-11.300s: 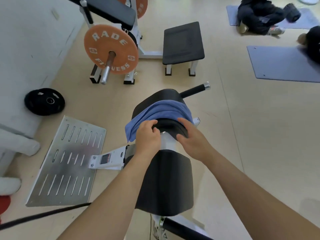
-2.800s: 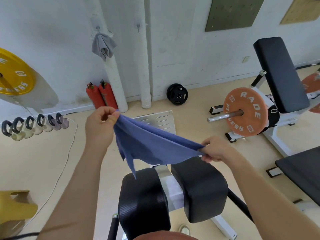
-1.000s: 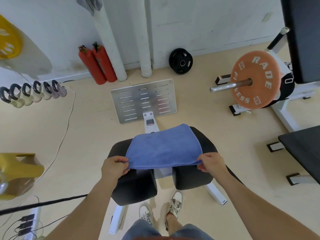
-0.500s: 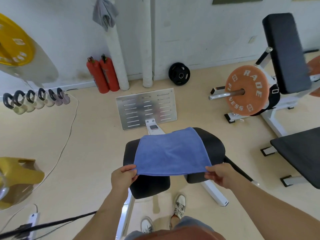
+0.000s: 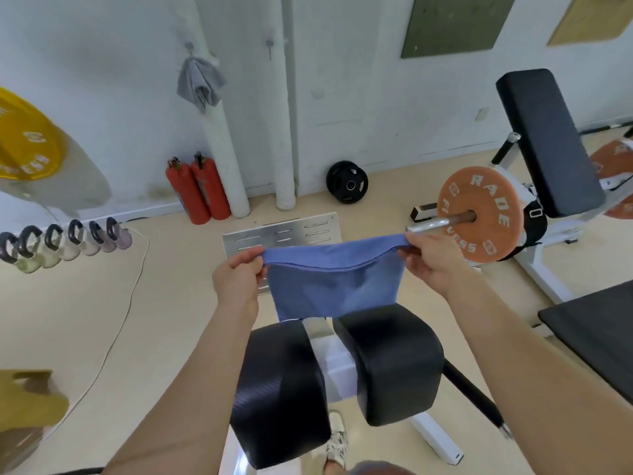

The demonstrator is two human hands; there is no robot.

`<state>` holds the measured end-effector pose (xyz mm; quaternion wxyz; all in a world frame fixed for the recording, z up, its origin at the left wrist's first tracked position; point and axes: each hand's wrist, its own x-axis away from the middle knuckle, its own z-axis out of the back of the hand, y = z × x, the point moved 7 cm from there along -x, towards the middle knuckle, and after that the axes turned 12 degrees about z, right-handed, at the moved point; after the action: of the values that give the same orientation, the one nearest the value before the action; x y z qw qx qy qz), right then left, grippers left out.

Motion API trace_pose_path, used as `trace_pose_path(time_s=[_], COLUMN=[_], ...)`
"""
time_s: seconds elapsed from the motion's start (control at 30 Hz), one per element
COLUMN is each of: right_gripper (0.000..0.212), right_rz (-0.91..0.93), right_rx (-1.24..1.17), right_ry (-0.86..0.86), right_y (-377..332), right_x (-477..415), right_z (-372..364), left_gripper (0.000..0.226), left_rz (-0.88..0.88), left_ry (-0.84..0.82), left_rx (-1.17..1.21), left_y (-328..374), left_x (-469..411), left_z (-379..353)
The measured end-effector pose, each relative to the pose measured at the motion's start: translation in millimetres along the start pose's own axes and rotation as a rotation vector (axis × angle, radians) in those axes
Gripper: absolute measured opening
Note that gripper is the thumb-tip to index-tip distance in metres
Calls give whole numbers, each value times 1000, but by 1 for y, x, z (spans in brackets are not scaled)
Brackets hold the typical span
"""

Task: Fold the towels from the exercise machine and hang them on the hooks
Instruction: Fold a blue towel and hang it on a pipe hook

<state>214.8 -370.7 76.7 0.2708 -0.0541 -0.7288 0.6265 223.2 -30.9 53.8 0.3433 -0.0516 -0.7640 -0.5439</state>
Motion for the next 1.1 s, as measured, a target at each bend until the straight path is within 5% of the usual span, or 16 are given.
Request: trace_pose_path(time_s=[0.13,0.3,0.43,0.57,0.7,0.83,1.0,1.1], right_gripper=[11,20,8,4,5,24,22,18], right_rz=[-117,-224,-338,-217,47,326,358,363], right_rx=[144,409,568,824,855,692,498,433], right_ry=[18,138,162,149,104,-155,-316,-329], right_y=[54,143,182,180,135,88,62,54], right_x=[17,51,68,75,71,76,100,108], right_z=[29,62,81,86,47,-26,-80,-84], left_gripper=[34,31,23,26,24,32,43,46], left_rz=[131,315,456,607,337,45,-51,-191], left_ry=[53,166,159,50,38,-134,-424,-450], left_rx=[-100,-537,-639,-650,-751,-793,-657,-708], left_y=[-51,-135,-165,-169,-127,-83,-53,-42], left_x=[-10,-7,4,9,8,24,67,79], left_z=[35,89,113,112,85,29,-21,-27])
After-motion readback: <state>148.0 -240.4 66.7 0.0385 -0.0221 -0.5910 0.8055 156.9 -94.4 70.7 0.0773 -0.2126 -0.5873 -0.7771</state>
